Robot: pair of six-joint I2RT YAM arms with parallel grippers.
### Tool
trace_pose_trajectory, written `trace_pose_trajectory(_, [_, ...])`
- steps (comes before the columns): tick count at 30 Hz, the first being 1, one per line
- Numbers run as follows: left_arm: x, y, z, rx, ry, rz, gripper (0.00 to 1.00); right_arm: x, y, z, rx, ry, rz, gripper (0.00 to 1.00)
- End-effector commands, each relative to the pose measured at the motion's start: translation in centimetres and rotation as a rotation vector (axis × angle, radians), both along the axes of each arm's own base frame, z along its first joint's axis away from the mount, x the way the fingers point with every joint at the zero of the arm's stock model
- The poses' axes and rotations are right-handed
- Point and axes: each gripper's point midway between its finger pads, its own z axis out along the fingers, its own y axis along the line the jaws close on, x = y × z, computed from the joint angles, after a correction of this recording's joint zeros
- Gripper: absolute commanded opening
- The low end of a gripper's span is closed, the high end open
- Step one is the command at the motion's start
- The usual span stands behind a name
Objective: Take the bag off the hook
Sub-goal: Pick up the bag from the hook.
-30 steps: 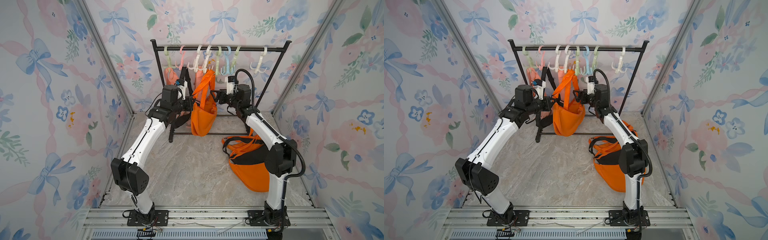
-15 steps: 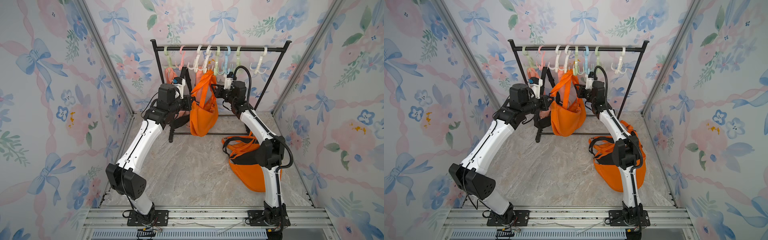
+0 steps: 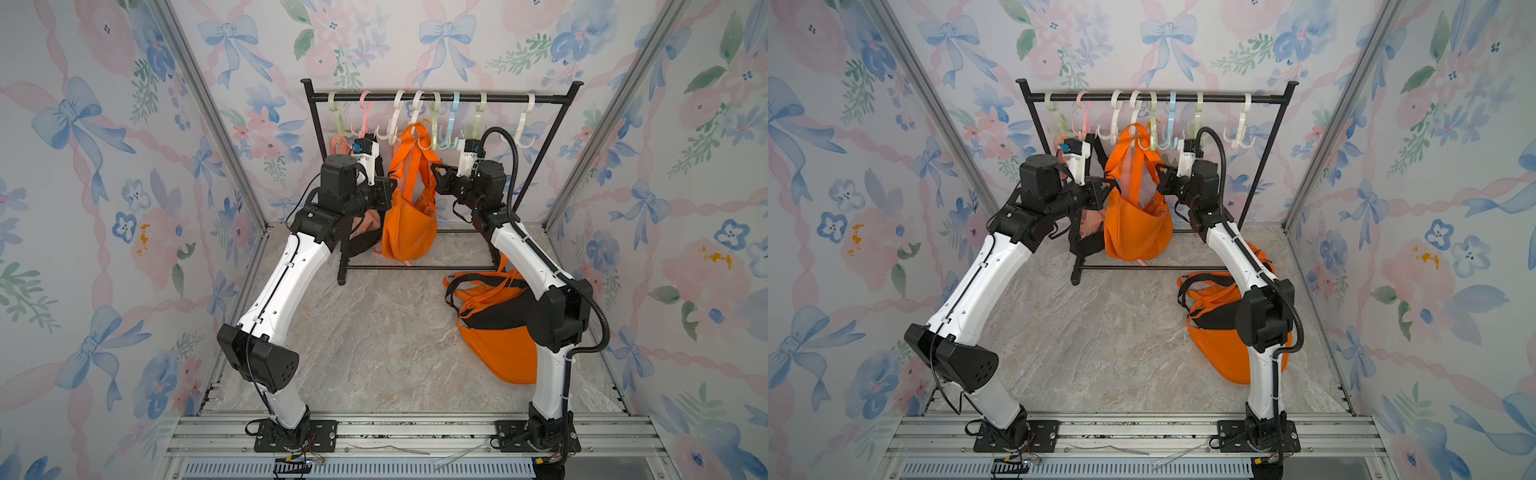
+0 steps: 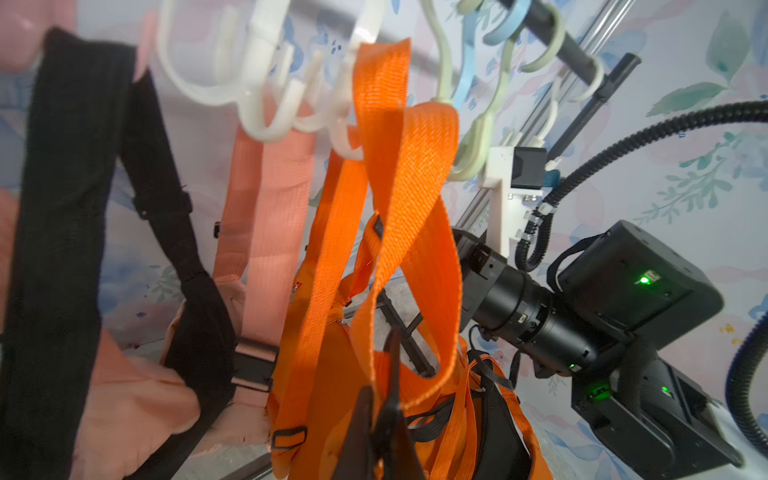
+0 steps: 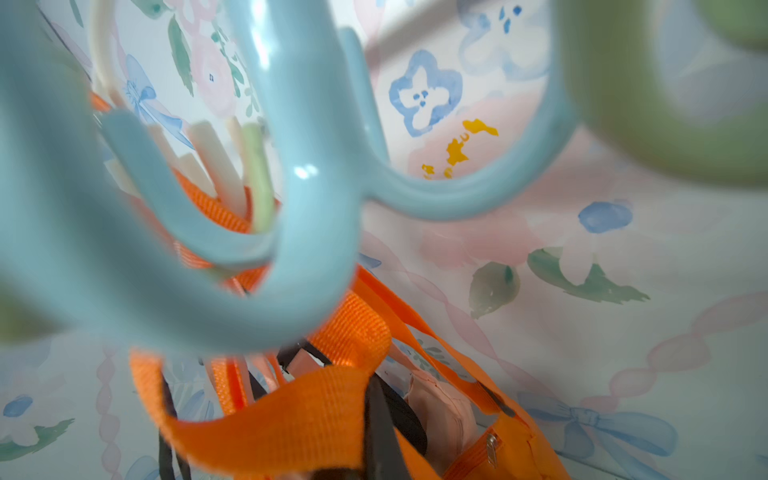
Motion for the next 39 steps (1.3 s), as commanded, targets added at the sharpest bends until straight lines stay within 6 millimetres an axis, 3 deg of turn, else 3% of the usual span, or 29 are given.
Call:
trace_pose_trajectory(1, [-0.4, -2.1, 2.6, 0.002, -0.095, -0.040, 0.00, -1.3, -0.1, 4.6, 0.036, -0.096, -0.003, 0.00])
trace_pose_trajectory(5, [-0.8, -3.2, 3.3, -0.004, -0.112, -0.066, 0.00, -1.5, 0.4, 5.2, 0.035, -0.096, 0.019, 0.00])
trace_pose_trajectory(10, [-1.5, -2.2, 3.4, 0.011, -0.113, -0.036, 0.00, -2.2, 1.2, 4.7, 0.008, -0.081, 0.044, 0.00])
trace_pose_trajectory(17, [-3.2, 0.8, 4.1, 0.051, -0.144, 0.056, 0.00, -3.2, 2.7, 4.3, -0.033, -0.072, 0.098, 0.00])
trace_pose_trajectory(27, [-6.0, 5.2, 8.4, 0.068, -0.260, 0.184, 0.00, -3.9, 4.7, 6.9, 0.013, -0.106, 0.170, 0.00])
trace_pose_trajectory(31, [-6.1, 5.3, 8.8, 0.072, -0.274, 0.187, 0.00, -3.1, 4.5, 8.1, 0.051, -0.112, 0.154, 0.00])
trace_pose_trajectory(36, [-5.4, 4.3, 7.7, 0.080, -0.252, 0.154, 0.00, -2.4, 3.3, 9.5, 0.113, -0.120, 0.115, 0.00])
trace_pose_trajectory(39, [-5.1, 3.7, 6.9, 0.081, -0.234, 0.126, 0.00, -2.1, 2.4, 9.2, 0.115, -0.096, 0.097, 0.00])
